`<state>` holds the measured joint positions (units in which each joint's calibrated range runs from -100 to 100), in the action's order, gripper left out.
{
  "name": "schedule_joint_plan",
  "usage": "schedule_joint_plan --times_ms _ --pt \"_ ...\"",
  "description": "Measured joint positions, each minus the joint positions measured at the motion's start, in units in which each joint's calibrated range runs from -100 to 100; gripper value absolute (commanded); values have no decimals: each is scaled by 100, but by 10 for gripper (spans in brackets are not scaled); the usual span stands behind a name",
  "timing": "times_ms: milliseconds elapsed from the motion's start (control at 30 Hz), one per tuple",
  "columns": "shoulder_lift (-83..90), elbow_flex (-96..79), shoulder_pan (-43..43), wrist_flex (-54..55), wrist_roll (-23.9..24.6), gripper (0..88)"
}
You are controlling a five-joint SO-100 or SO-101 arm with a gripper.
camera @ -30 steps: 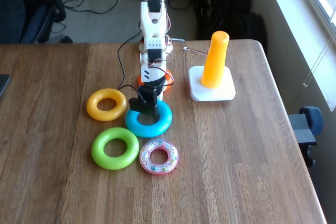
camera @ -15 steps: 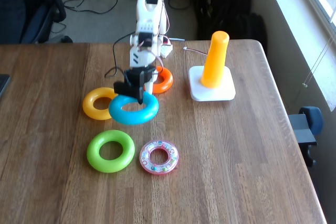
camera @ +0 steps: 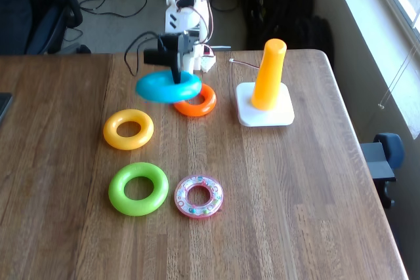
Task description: Pick and place the blue ring
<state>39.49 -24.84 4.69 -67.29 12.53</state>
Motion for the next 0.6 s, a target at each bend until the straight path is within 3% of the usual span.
schedule_joint_plan --times_ms 267,600 --pt "1103 0 -741 -468 0 24" --pt "1631 0 -2554 -500 0 24"
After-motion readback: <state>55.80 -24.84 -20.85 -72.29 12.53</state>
